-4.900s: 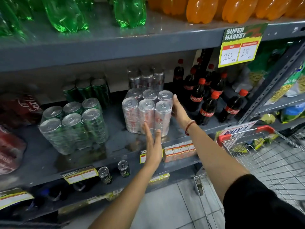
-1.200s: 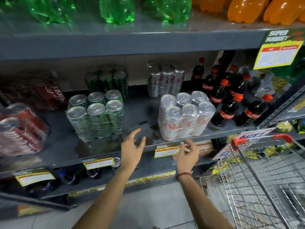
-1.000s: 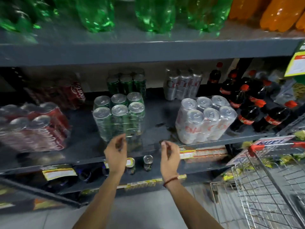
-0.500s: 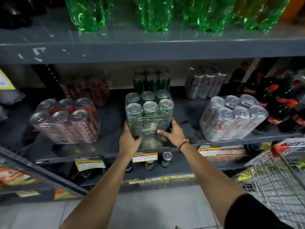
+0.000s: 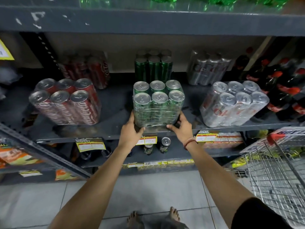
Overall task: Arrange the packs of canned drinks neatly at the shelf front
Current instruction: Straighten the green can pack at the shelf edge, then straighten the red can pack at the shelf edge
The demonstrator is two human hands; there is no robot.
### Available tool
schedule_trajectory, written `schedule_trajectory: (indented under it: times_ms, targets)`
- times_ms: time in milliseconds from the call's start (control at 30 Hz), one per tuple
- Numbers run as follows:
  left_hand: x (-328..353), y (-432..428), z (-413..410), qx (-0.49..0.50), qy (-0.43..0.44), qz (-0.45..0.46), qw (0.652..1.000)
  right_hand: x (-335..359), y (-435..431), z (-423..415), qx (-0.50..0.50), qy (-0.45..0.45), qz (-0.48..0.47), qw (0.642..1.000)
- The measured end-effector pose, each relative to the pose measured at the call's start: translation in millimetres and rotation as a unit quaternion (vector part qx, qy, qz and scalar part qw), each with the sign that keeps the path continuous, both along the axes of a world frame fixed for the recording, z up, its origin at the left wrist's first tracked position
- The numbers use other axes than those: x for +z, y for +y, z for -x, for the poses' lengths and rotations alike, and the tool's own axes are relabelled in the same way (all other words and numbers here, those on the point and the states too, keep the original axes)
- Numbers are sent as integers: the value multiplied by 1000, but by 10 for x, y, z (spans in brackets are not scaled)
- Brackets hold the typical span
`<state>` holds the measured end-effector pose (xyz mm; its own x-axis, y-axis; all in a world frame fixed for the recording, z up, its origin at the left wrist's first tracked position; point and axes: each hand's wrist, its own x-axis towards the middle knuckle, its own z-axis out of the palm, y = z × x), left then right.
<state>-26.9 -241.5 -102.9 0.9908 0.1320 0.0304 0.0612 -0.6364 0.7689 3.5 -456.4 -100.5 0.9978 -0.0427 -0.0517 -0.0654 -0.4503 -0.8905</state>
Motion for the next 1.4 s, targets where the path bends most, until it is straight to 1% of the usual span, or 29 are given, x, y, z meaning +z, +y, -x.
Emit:
schedule_trajectory:
  times_ms: [133,267,467,633,733,833,900,967,1033,1100,1200,1300,1400]
  targets:
    - [-33,-9,131,4,-27,-20,999,-22,10,167,-25,-6,-5,1000]
    - [-30,-6,171,3,-29,-12,999,-67,48,241,-47,-6,-3,999]
    - [7,-20,195,8,-29,-3,1000,-112,93,235,-64,-5,25,998]
    - [32,-17,197,2,-23,-13,1000,-138,121,277,-83,-8,35,996]
    - [34,6,190,-16,-15,0,1000,-127,241,399,-134,-26,8,991]
    - [60,69,215,-23,-18,47,998,-103,497,617,-246,-51,-17,968]
    - [86,170,270,3,-42,86,995,-118,717,717,-320,-50,-55,944]
    - [112,357,340,48,-72,138,987,-117,971,766,-341,-54,-95,934]
    - [128,629,415,118,-103,198,968,-92,1253,790,-316,-80,-122,937]
    - [88,987,493,209,-128,243,939,-28,1550,805,-278,-109,-137,944]
    - [-28,1589,571,329,-136,237,904,92,1991,784,-221,-137,-165,951]
    - [-29,2104,540,380,-134,247,881,161,2359,686,-168,-125,-161,964]
    - [96,2450,422,380,-138,262,876,200,2617,519,-131,-97,-130,978]
